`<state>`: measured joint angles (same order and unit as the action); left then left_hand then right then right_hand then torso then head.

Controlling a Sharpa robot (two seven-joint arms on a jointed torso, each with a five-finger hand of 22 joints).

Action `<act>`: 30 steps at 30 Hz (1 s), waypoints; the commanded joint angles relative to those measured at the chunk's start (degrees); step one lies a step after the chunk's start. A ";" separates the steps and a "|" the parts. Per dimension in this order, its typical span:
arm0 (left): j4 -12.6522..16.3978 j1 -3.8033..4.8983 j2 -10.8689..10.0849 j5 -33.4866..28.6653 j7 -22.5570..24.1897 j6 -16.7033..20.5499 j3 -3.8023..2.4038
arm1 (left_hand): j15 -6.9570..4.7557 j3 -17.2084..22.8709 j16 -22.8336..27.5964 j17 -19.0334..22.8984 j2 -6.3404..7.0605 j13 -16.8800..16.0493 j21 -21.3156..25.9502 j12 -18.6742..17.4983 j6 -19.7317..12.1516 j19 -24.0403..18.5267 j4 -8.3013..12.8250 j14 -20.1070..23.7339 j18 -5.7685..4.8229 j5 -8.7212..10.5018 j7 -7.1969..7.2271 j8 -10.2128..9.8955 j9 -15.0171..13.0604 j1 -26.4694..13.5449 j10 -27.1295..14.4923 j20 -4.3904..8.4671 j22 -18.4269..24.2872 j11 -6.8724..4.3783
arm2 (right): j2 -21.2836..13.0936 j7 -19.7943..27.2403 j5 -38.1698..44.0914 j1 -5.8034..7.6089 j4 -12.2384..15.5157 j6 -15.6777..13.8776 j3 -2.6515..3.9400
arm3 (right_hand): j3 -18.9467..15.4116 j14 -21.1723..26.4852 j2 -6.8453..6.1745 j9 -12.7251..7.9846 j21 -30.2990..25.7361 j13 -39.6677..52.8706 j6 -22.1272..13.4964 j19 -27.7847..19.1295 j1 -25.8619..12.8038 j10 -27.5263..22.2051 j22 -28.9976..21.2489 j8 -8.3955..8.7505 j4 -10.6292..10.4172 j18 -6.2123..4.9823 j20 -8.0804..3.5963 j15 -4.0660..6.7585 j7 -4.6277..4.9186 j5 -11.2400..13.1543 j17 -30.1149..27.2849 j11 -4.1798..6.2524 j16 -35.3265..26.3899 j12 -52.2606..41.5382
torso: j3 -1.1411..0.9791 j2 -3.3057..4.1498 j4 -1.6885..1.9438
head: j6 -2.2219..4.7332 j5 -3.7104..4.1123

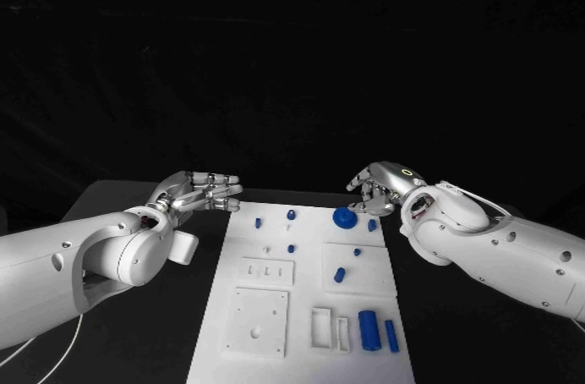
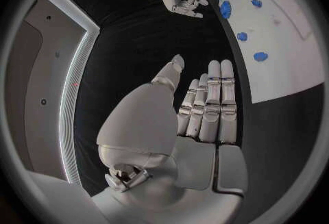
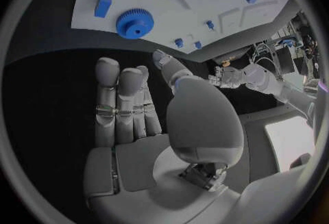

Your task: Assemble the parts on the task board

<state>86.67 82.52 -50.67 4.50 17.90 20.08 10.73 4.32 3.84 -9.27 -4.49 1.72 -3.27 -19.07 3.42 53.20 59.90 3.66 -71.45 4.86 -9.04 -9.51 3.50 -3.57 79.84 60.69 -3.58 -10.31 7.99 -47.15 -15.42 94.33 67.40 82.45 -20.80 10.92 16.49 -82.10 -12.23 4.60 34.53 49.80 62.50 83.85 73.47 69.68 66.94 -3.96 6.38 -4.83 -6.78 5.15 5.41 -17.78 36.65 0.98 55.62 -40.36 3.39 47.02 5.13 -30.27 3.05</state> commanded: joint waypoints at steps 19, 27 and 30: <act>0.71 0.12 -0.16 0.18 0.62 -1.30 -0.04 | 0.36 -0.06 -0.17 0.03 -0.43 -0.09 -0.27 -0.02 -0.11 -0.05 0.36 -0.17 -0.19 0.31 0.09 -0.01 0.04 -0.07 -0.31 -0.14 0.06 -0.06 | 3.34 1.66 -3.58 -1.52 -6.29 8.12 0.06 | -5.28 -0.87 1.21 0.63 11.11 21.56 -3.47 2.82 -0.04 3.64 12.70 0.34 -1.48 -0.48 1.66 -1.24 0.69 -3.25 24.20 -1.13 7.84 -23.47 | 0.04 0.16 0.25 | -1.12 0.75; 0.75 0.12 -0.24 0.23 0.61 -1.35 -0.05 | 0.38 -0.13 -0.17 0.04 -0.45 -0.09 -0.31 -0.01 -0.40 -0.10 0.39 -0.15 -0.20 0.34 0.07 -0.03 0.06 -0.17 -0.35 -0.16 0.09 -0.04 | 4.09 1.68 -3.50 -1.78 -7.70 7.62 0.05 | -5.35 -0.95 1.22 0.63 11.43 22.12 -3.53 2.92 -0.13 3.97 13.08 0.33 -1.67 -0.46 1.68 -1.28 0.71 -3.17 24.67 -1.16 8.07 -24.27 | 0.01 0.17 0.32 | -1.18 0.91; 0.73 0.12 -0.27 0.23 0.59 -1.36 -0.05 | 0.38 -0.13 -0.17 0.04 -0.45 -0.09 -0.31 -0.01 -0.40 -0.10 0.39 -0.15 -0.20 0.34 0.07 -0.03 0.06 -0.17 -0.35 -0.16 0.09 -0.04 | 4.26 1.73 -3.50 -1.82 -7.89 7.34 0.05 | -5.52 -0.98 1.25 0.64 11.64 22.33 -3.57 2.98 -0.23 4.08 13.30 0.33 -1.87 -0.48 1.71 -1.30 0.71 -3.17 24.96 -1.18 8.21 -24.57 | -0.01 0.23 0.23 | -1.12 0.84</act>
<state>87.25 82.52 -50.97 4.52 17.93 19.64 10.74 4.32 3.68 -9.27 -4.49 1.73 -3.27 -19.06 3.42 53.20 59.90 3.82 -71.44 4.85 -9.03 -9.51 3.50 -3.57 79.84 60.70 -3.58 -10.27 7.99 -43.00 -14.25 90.78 65.69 74.64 -14.05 10.98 11.08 -82.59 -11.38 5.18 45.91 72.08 59.23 84.04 73.22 73.33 74.94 -3.96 4.66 -4.71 -5.51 3.86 6.05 -20.86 61.56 -0.20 63.58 -64.69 3.42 47.19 5.43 -31.44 3.96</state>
